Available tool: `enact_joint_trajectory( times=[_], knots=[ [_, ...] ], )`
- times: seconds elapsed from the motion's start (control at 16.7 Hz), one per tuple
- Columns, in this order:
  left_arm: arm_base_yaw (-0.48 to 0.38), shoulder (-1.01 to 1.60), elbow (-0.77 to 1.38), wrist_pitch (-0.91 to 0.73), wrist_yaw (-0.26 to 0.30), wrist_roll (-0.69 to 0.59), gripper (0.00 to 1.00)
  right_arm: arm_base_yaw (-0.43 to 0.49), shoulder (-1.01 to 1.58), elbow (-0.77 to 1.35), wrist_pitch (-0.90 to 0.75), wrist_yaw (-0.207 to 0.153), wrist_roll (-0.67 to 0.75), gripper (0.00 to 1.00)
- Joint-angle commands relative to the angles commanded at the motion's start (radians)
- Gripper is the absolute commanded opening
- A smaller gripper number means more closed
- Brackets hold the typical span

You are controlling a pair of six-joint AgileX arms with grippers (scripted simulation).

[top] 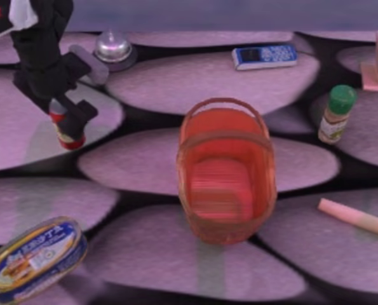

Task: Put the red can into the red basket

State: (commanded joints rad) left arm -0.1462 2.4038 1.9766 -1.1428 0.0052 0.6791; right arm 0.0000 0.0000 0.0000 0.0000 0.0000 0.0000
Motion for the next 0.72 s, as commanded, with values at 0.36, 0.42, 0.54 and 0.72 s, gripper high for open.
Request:
enact_joint_trajectory(
  times=[0.36,0.42,0.54,0.72],
  knots=[
    [0.0,0.0,0.0,0.0,0.0,0.0,0.25,0.0,0.0,0.0,0.0,0.0,0.0,1.0],
    [0.0,0.0,0.0,0.0,0.0,0.0,0.17,0.0,0.0,0.0,0.0,0.0,0.0,1.0],
    [0.0,0.0,0.0,0.0,0.0,0.0,0.02,0.0,0.0,0.0,0.0,0.0,0.0,1.0],
    [0.0,0.0,0.0,0.0,0.0,0.0,0.0,0.0,0.0,0.0,0.0,0.0,0.0,1.0]
  ],
)
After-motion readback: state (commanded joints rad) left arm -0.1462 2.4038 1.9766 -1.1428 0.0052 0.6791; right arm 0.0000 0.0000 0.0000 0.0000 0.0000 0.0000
